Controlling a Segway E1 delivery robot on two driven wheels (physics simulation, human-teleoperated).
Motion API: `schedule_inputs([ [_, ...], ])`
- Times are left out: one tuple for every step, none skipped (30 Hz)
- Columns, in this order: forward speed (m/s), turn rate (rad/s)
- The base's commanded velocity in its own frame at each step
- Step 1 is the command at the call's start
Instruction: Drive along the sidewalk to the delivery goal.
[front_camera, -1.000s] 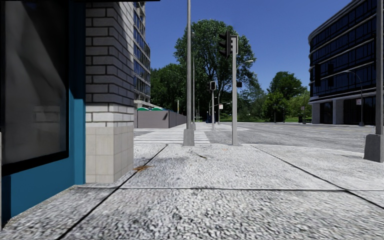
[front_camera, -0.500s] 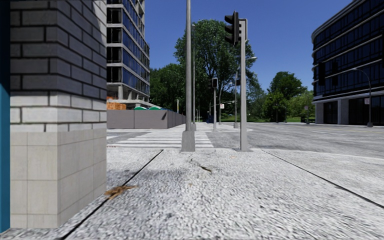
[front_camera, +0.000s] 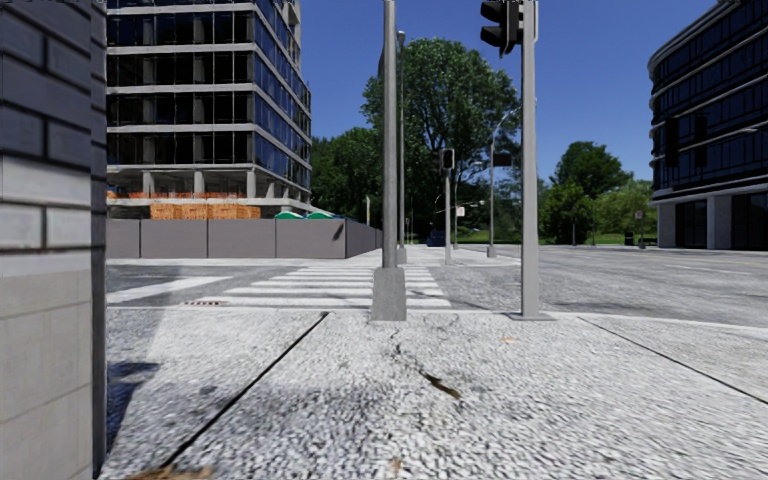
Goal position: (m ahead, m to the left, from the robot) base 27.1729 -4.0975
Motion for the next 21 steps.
schedule_inputs([
  [2.0, 0.34],
  [2.0, 0.36],
  [2.0, 0.36],
  [2.0, 0.36],
  [2.0, 0.36],
  [2.0, 0.36],
  [2.0, 0.36],
  [2.0, 0.36],
  [2.0, 0.38],
  [2.0, 0.4],
  [2.0, 0.42],
  [2.0, 0.42],
  [2.0, 0.45],
  [2.0, 0.46],
  [2.0, 0.46],
  [2.0, 0.46],
  [2.0, 0.46],
  [2.0, 0.46],
  [2.0, 0.46],
  [2.0, 0.46],
  [2.0, 0.46],
])
